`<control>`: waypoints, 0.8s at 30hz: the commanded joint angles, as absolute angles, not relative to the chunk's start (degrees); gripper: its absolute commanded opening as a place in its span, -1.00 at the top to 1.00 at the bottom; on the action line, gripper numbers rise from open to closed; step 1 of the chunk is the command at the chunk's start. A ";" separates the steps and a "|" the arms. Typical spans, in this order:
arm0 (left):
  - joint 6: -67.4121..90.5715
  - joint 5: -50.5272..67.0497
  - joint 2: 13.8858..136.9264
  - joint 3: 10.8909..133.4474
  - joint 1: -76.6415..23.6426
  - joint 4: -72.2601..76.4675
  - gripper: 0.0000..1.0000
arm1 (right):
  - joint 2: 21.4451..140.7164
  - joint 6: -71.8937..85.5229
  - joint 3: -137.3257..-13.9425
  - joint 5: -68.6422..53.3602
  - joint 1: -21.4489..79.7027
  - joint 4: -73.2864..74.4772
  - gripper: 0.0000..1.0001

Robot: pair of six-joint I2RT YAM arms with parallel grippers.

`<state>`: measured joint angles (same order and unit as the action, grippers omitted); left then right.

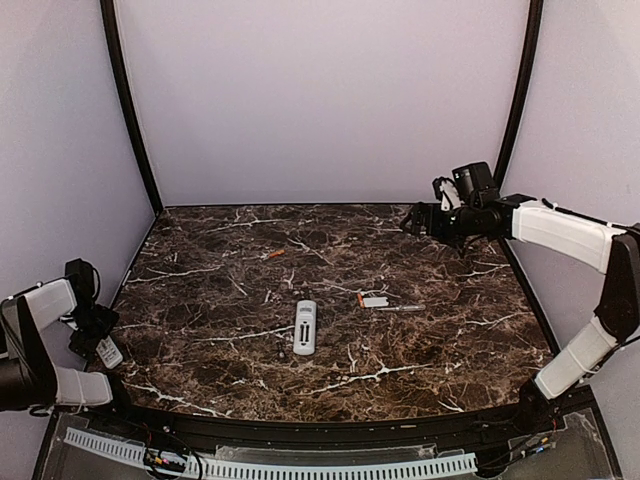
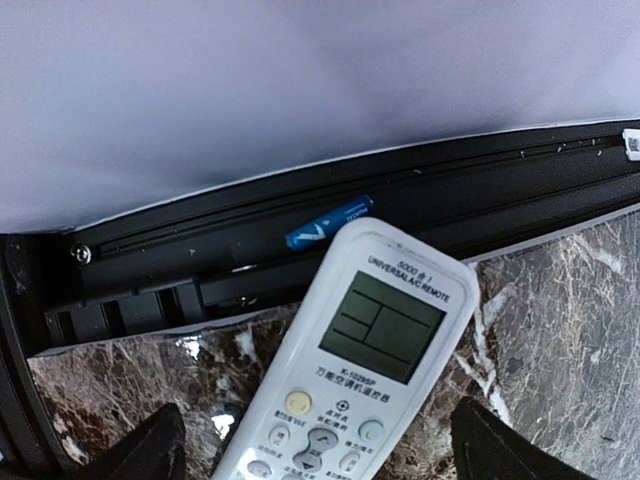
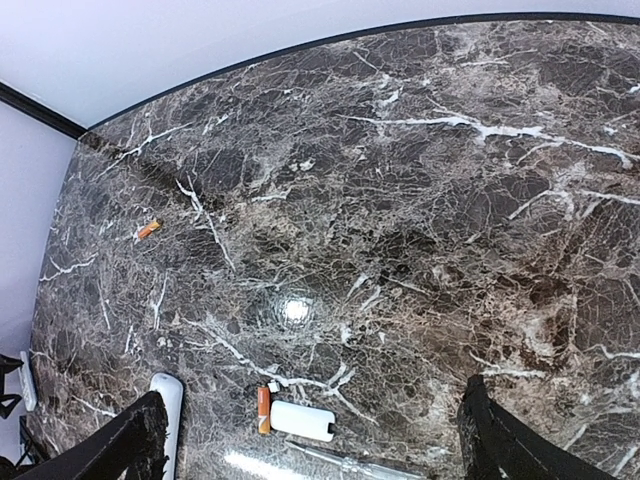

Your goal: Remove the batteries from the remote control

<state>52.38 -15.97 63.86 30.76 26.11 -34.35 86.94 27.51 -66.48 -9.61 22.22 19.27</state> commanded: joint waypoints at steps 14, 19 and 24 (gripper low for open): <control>49.45 -8.86 67.62 28.68 28.23 -30.45 -0.29 | 82.01 28.61 -64.21 -8.61 21.88 19.08 -0.95; 48.51 -6.91 67.84 28.52 28.31 -30.01 0.09 | 82.17 28.39 -63.90 -8.60 21.88 18.76 -0.95; 46.79 -1.25 66.75 27.98 28.38 -29.68 0.48 | 82.00 28.21 -63.76 -8.28 21.88 18.57 -0.95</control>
<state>48.64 -7.07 67.68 29.65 28.03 -29.17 83.26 28.21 -64.45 -9.15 22.17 19.68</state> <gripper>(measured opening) 0.520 0.976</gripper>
